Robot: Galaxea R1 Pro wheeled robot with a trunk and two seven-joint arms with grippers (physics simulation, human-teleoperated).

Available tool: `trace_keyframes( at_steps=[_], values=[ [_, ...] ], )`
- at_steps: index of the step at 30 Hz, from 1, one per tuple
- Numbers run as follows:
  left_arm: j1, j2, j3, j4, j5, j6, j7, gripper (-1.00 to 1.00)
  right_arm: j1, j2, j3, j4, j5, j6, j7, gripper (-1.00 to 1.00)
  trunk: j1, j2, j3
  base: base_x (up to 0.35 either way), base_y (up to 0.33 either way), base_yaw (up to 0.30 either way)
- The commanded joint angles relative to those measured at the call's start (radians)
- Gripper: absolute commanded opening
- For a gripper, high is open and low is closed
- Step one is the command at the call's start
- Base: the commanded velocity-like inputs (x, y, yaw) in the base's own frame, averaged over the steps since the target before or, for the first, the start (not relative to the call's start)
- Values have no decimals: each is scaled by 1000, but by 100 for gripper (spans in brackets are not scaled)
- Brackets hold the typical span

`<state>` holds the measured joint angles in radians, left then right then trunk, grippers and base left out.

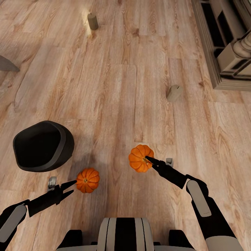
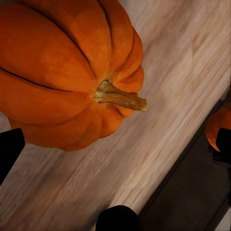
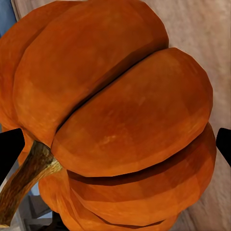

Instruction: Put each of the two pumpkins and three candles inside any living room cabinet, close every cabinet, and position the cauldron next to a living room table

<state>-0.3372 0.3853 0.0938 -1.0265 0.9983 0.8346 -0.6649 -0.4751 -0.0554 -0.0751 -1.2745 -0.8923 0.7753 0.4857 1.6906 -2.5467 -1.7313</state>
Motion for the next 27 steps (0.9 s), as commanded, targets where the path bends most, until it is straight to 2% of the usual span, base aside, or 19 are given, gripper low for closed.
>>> trace_keyframes(
  at_steps=[1, 13, 18, 23, 25, 27],
  values=[
    [0, 0, 1, 0, 1, 5, 0, 100, 0, 0, -2, 0, -4, 7, 2, -100, 0, 0, 0, 0, 0, 0],
    [-2, -2, 0, 0, -2, 2, 58, 100, 0, 3, -2, 3, -3, 5, 2, -100, 0, 0, 0, 0, 0, 0],
    [-11, -17, -2, 5, -10, -17, 82, 100, 0, 4, -2, 4, -2, 4, 2, -100, 0, 0, 0, 0, 0, 0],
    [-50, -72, -9, 7, -49, -49, 157, 100, 0, 5, -3, 4, -2, 4, 1, -100, 0, 0, 0, 0, 0, 0],
    [-58, -91, -12, 2, -82, -50, 165, 100, 0, 4, -3, 4, -2, 4, 1, -100, 0, 0, 0, 0, 0, 0],
    [-62, -111, -16, -3, -130, -51, 167, 100, 0, 6, -1, 4, -2, 3, 1, -100, 0, 0, 0, 0, 0, 0]
  ],
)
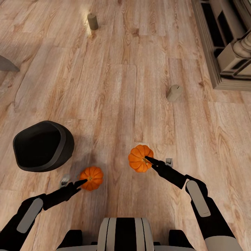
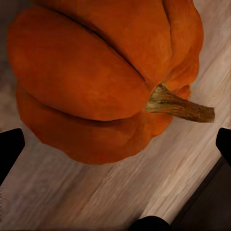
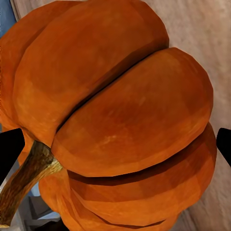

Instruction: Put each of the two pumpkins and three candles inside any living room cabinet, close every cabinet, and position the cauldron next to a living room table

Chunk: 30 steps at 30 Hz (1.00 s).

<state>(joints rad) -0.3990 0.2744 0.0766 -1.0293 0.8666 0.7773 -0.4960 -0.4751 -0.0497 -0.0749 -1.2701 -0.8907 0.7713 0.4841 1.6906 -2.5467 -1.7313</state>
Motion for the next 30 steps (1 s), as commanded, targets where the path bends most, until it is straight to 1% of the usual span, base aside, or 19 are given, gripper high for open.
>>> trace_keyframes(
  at_steps=[1, 3, 6, 12, 18, 30],
  values=[
    [-1, -4, 2, -1, -16, 6, -1, 100, 0, 1, -1, 0, -4, 6, 2, -100, 0, 0, 0, 0, 0, 0],
    [-1, -8, 4, 7, -44, 5, -1, 100, 0, 2, 0, 0, -3, 5, 2, -100, 0, 0, 0, 0, 0, 0],
    [-1, -9, 4, 14, -54, 2, -1, 100, 0, 0, 1, -2, -2, 5, 2, -100, 0, 0, 0, 0, 0, 0],
    [-1, -7, 5, 19, -58, -1, 0, 100, 0, 1, 1, -1, -1, 5, 3, -100, 0, 0, 0, 0, 0, 0],
    [-1, -9, 4, 20, -61, -22, 0, 100, 0, 1, 1, 0, -1, 5, 4, -100, 0, 0, 0, 0, 0, 0],
    [-1, -10, 3, 16, -61, -24, -2, 100, 0, 1, 1, -2, -2, 5, 4, -100, 0, 0, 0, 0, 0, 0]
  ],
)
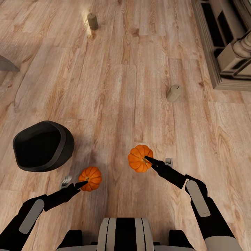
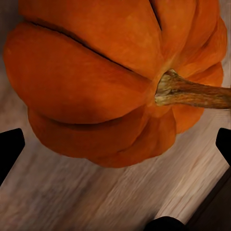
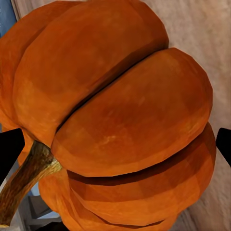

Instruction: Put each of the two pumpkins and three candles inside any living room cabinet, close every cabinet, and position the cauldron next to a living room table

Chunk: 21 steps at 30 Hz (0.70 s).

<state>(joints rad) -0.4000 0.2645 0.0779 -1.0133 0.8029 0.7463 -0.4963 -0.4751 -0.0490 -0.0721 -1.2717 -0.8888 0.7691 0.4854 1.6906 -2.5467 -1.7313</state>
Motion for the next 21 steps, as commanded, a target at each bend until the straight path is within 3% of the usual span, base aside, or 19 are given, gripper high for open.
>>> trace_keyframes(
  at_steps=[1, 21],
  values=[
    [0, 0, 2, -1, 2, 5, -2, 100, 0, 0, -2, 0, -4, 7, 2, -100, 0, 0, 0, 0, 0, 0],
    [0, 36, 2, -29, 4, -5, -10, 100, 0, 1, 0, 0, -2, 7, 2, -100, 1, -1, -8, 0, 0, 0]
  ],
)
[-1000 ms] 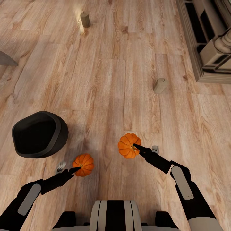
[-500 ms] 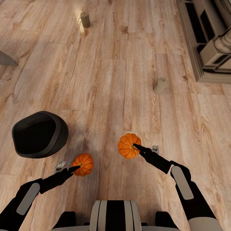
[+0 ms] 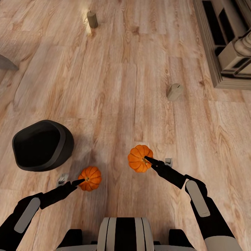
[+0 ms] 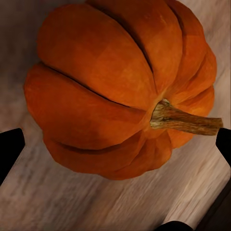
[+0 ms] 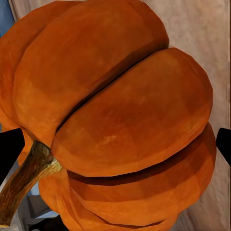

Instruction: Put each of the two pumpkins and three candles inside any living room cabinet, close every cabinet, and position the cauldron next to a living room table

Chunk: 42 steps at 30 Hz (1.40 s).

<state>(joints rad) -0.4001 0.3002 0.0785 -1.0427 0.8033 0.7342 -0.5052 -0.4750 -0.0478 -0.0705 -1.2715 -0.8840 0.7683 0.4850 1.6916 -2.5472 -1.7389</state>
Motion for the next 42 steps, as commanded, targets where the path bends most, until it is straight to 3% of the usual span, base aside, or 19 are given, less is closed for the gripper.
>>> trace_keyframes(
  at_steps=[1, 11, 17, 20, 22, 26, 31, 42],
  values=[
    [0, 0, 2, 0, 3, 7, -1, 100, 0, 0, -2, 0, -7, 8, 3, -100, 0, 0, -4, 0, 0, 0],
    [0, 3, 3, 0, 3, 5, -2, 100, 0, -4, -2, -9, -9, 8, 5, -100, 0, 0, -4, 0, 0, 0],
    [0, 9, 2, 0, 3, 2, -3, 100, 0, -6, 1, -72, -21, 26, 12, -100, 0, 0, -4, 0, 0, 0],
    [0, 10, 2, 1, 4, -4, -3, 100, 0, -3, 4, -131, -25, 105, 5, -100, 0, 0, -4, 0, 0, 0],
    [-1, 9, 1, 1, 5, -6, -3, 100, 0, 0, 4, -162, -25, 210, 0, -100, 0, 0, -4, 0, 0, 0],
    [-1, 10, 0, 1, 5, -7, -3, 100, 0, 7, 4, -188, -29, 270, -22, -100, 0, 0, -4, 0, 0, 0],
    [-1, 10, 0, 2, 5, -7, -3, 100, 0, 16, 4, -193, -30, 279, -30, -100, 2, -2, -24, 0, 0, 0],
    [-2, 10, 0, -2, 5, -7, -4, 100, 0, 18, 5, -193, -26, 279, -31, -100, 4, -3, -39, 0, 0, 0]
  ],
)
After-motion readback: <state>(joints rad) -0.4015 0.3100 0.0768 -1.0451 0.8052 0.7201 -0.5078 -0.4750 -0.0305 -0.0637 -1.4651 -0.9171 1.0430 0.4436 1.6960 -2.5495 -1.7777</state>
